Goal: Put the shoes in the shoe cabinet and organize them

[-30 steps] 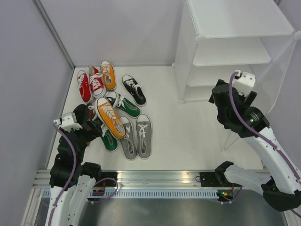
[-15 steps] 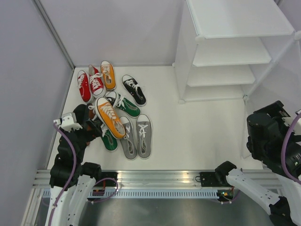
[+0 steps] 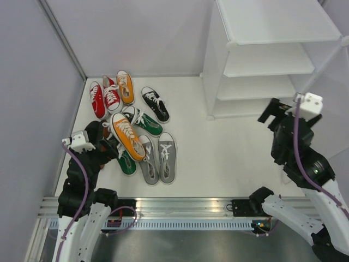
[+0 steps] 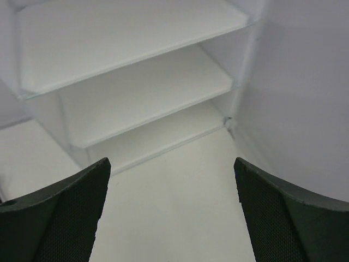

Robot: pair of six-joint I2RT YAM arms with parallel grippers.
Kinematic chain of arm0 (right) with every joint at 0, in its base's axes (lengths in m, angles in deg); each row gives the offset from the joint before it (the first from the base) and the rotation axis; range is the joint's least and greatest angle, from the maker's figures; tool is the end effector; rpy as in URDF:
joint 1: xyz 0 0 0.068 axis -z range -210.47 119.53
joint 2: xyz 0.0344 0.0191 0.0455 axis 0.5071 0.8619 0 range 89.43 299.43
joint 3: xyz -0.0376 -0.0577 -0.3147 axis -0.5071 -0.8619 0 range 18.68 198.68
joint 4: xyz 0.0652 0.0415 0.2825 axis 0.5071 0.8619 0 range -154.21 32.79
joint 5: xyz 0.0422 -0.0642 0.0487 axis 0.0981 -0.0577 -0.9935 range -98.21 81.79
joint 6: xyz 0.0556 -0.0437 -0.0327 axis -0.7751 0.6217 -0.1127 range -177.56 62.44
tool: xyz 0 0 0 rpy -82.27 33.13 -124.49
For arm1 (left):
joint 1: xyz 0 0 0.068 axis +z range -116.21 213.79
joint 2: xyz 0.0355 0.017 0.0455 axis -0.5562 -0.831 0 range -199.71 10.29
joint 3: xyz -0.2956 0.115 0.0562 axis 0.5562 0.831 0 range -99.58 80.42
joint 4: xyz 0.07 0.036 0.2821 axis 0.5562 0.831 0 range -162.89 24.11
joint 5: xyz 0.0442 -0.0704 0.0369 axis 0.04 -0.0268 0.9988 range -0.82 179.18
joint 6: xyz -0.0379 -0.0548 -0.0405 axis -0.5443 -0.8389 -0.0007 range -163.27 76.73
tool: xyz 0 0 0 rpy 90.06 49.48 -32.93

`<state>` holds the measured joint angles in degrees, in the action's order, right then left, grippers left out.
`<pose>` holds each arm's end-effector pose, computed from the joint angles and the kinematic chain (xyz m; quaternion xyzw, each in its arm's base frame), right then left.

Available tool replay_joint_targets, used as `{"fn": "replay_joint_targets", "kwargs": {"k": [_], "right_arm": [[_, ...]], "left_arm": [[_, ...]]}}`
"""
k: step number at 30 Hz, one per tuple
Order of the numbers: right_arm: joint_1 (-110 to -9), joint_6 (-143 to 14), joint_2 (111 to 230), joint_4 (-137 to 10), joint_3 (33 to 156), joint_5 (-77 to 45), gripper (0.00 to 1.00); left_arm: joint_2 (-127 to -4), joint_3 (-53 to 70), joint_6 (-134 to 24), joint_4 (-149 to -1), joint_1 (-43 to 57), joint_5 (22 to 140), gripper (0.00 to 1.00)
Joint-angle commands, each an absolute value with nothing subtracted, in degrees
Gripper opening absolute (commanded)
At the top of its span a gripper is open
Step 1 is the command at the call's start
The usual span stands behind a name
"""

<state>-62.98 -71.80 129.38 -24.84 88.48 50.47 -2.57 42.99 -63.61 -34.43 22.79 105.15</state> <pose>0.1127 0.0044 0.4882 0.2068 0.7073 -0.1200 0.6653 0.0775 0.0035 0.3207 -0.1487 0.7702 -0.0595 0.6173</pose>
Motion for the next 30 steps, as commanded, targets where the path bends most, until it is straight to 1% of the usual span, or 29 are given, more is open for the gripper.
{"fn": "replay_joint_targets", "kwargs": {"k": [1, 3, 7, 10, 15, 23, 27, 30], "right_arm": [[-63.25, -69.69, 134.95, -35.01, 86.45, 30.39, 0.98], [-63.34, -69.87, 136.45, -39.23, 84.96, 27.49, 0.98], [-63.25, -69.08, 144.60, -48.80, 85.30, 22.66, 0.95], [-63.08, -68.73, 150.57, -54.08, 86.62, 21.50, 0.93], [-62.38, -67.76, 160.60, -61.12, 90.48, 20.62, 0.93], [-59.30, -65.92, 173.53, -65.88, 99.88, 18.08, 0.93], [-58.86, -64.86, 179.85, -64.58, 106.72, 13.87, 0.93], [-58.86, -65.47, 181.10, -64.30, 109.12, 10.00, 0.93]], "left_arm": [[-3.16, 42.81, -65.25, -35.98, 22.72, 104.91, 1.00], [-3.25, 42.89, -65.25, -35.98, 22.72, 104.91, 1.00], [-3.42, 42.81, -65.16, -35.98, 22.63, 104.56, 1.00], [-3.51, 42.89, -65.16, -36.06, 22.72, 104.39, 1.00], [-3.95, 42.81, -64.98, -36.06, 22.63, 103.77, 1.00], [-6.14, 42.63, -64.81, -36.24, 22.63, 102.19, 1.00], [-7.37, 42.28, -64.81, -36.33, 22.72, 101.93, 1.00], [-8.43, 42.02, -65.16, -36.15, 22.63, 100.87, 1.00]]}}
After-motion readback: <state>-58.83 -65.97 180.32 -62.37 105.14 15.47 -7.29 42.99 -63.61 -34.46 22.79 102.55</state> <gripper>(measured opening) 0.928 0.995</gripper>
